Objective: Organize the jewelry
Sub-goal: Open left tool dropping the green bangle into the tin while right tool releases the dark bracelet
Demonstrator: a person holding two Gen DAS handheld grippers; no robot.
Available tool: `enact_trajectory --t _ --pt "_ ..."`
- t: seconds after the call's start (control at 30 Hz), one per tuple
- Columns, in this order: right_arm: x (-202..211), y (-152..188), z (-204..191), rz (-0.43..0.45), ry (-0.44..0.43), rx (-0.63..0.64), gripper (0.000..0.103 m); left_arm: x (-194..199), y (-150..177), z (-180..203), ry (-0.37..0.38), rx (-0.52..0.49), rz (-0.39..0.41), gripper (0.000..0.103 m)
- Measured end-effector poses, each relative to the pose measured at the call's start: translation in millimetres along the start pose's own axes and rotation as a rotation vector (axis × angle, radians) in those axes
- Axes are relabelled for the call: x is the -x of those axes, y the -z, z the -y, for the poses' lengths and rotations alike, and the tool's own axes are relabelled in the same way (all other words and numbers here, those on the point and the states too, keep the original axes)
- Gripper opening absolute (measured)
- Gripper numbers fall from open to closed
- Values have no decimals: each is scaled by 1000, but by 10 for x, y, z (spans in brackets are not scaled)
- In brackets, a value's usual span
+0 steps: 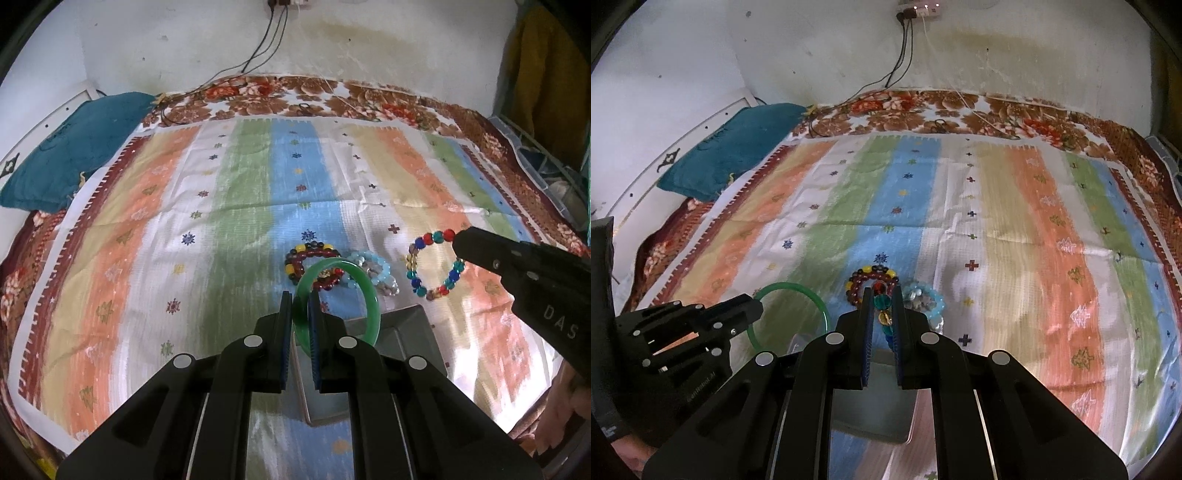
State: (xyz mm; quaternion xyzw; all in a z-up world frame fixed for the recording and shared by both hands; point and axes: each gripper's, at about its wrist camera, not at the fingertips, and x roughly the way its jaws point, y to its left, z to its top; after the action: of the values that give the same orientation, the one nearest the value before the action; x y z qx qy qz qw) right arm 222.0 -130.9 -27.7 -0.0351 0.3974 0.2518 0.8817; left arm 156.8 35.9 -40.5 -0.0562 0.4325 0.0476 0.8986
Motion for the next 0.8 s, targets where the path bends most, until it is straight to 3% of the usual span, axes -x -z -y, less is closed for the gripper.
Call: enact_trajectory --t 0.4,0.57,0.63,0.67,0.7,0.73,0.8 --pt "138 220 -47 -10 -31 7 10 106 225 91 2 -4 -8 8" --pt "104 279 -14 -36 -53 -19 11 7 276 107 28 1 -74 10" --pt "66 286 9 -55 -57 -32 11 -68 280 86 45 21 -111 18" --pt "50 286 19 -60 -62 -35 17 -81 286 70 43 30 -113 35" --pt "46 288 22 -62 -68 -33 25 -85 280 55 39 36 -108 38" --pt "42 290 31 -61 -64 -34 42 -88 267 37 29 37 -104 38" --pt "46 286 43 -53 -57 -39 44 -92 266 8 20 46 -101 42"
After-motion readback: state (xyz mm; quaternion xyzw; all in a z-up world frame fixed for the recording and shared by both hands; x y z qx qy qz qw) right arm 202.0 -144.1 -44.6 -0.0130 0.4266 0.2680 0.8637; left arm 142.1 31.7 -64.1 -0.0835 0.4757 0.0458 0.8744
